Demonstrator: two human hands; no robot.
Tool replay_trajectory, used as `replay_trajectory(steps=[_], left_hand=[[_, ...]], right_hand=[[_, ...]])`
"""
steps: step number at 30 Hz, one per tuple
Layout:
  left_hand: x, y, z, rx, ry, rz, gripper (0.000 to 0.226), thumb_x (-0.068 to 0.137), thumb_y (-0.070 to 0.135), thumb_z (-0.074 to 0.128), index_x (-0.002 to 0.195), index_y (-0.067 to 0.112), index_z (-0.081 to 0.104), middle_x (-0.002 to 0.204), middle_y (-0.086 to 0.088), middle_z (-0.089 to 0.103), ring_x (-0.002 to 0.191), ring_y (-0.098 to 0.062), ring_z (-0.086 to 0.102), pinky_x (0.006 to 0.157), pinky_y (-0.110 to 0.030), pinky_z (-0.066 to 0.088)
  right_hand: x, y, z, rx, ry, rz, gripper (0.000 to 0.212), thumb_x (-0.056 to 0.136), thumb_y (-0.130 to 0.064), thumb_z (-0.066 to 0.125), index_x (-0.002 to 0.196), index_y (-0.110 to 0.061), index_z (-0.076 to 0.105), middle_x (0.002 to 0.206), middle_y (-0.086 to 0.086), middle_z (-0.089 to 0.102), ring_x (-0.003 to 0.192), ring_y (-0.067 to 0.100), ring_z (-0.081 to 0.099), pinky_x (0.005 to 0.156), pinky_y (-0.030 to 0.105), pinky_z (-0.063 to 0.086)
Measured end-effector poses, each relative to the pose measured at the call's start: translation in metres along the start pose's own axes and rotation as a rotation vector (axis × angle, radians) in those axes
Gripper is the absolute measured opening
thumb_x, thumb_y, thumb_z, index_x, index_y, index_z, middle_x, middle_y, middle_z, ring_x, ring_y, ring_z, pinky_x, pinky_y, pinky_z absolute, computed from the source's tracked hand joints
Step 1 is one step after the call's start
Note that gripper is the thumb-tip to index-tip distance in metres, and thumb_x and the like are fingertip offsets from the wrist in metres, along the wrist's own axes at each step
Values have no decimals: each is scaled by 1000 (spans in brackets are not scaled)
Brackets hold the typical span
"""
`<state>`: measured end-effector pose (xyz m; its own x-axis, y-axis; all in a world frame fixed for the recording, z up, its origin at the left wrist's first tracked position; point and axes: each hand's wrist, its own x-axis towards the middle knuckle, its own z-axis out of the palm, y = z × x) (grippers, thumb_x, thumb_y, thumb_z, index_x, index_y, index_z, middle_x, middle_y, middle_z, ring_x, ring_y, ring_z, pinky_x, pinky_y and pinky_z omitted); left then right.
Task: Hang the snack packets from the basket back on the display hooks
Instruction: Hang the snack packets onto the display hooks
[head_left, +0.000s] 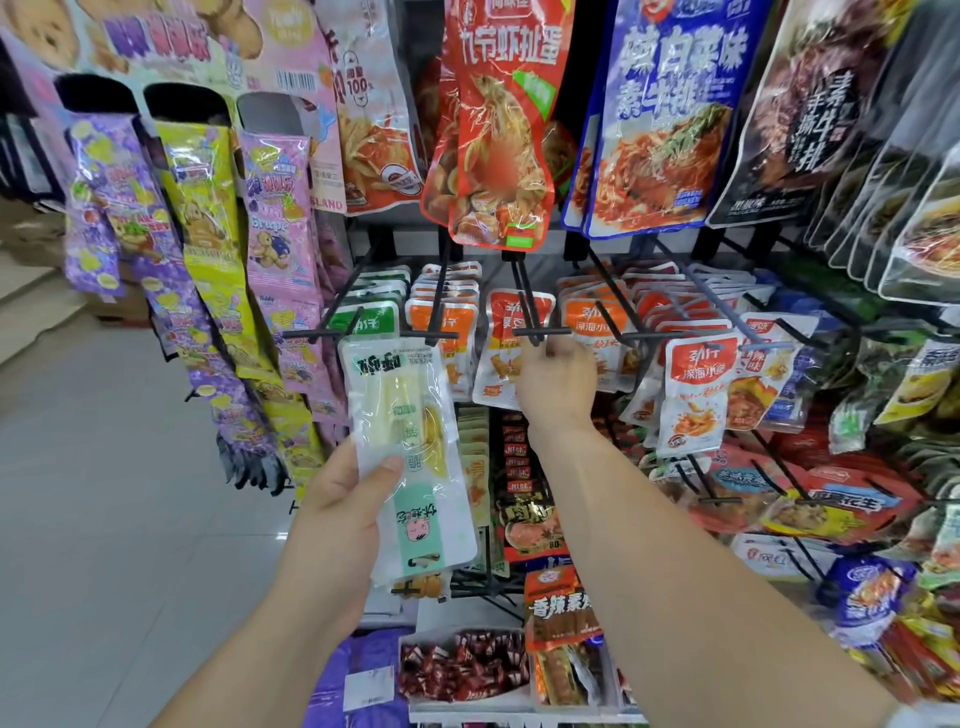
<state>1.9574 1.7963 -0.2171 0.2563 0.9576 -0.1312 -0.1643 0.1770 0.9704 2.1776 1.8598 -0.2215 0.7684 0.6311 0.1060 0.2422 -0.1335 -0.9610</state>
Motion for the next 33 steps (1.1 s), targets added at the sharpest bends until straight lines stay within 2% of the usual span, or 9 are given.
replay_trajectory(steps=[7, 9, 11, 17, 20, 26, 29, 31, 33], left_hand=[[-6, 0, -4, 92, -52, 1, 34, 105, 9, 53, 124, 32, 71, 121, 5, 77, 118, -18, 70, 104, -46, 50], [-4, -1, -13, 224, -111, 1, 35, 105, 9, 55, 127, 31, 70, 123, 10, 76, 119, -10, 69, 112, -40, 44], [-1, 0, -22, 367, -200, -20, 35, 106, 10, 55, 128, 33, 69, 122, 14, 76, 120, -7, 68, 114, -37, 43], [2, 22, -31, 821, -611, -59, 37, 107, 20, 57, 120, 52, 70, 119, 22, 74, 116, -8, 67, 111, -39, 46], [-5, 33, -26, 837, -807, -35, 40, 106, 15, 58, 109, 51, 75, 111, 26, 74, 106, 3, 67, 98, -30, 49], [-17, 22, -28, 749, -1045, -57, 29, 103, 9, 63, 120, 29, 77, 120, 10, 76, 115, -10, 69, 107, -38, 50], [-28, 8, -20, 653, -976, -69, 26, 99, 11, 69, 105, 32, 82, 100, 13, 79, 94, -7, 73, 92, -37, 58], [-45, 0, -9, 542, -918, -101, 22, 98, 5, 67, 101, 22, 81, 83, 8, 79, 67, -2, 71, 61, -24, 57], [-65, -9, 7, 411, -897, -136, 21, 96, 4, 69, 97, 21, 82, 93, 0, 82, 75, -8, 76, 59, -22, 58]], right_hand=[[-17, 1, -11, 84, 6, 88, 41, 96, -41, 63, 69, -10, 59, 67, 4, 57, 66, 20, 54, 70, 41, 50], [-42, 2, -26, 156, 11, 125, 40, 95, -48, 68, 103, -9, 74, 101, 4, 72, 96, 21, 66, 90, 39, 52], [-76, 5, -39, 165, -21, 137, 59, 96, -45, 68, 145, -13, 56, 141, 0, 61, 128, 18, 58, 106, 36, 45], [-135, 9, -62, -360, -263, -577, 71, 87, -32, 81, 150, -31, 49, 160, -9, 40, 153, 18, 27, 124, 38, 21], [-148, -2, -79, -616, -439, -640, 75, 84, -44, 81, 151, -36, 49, 160, -9, 41, 157, 21, 20, 126, 49, 7], [-195, 1, -125, -845, -303, -524, 46, 79, -55, 81, 108, -22, 73, 105, -6, 63, 107, 24, 55, 95, 42, 43], [-226, 14, -155, -793, -182, -382, 37, 80, -50, 84, 86, -21, 62, 83, -14, 49, 82, 12, 45, 71, 32, 38], [-246, 20, -178, -780, -79, -301, 40, 83, -48, 82, 75, -29, 47, 74, -15, 40, 70, 2, 38, 61, 27, 30], [-263, 24, -203, -714, 28, -195, 42, 86, -47, 80, 73, -30, 44, 68, -8, 42, 62, 3, 40, 56, 26, 29]])
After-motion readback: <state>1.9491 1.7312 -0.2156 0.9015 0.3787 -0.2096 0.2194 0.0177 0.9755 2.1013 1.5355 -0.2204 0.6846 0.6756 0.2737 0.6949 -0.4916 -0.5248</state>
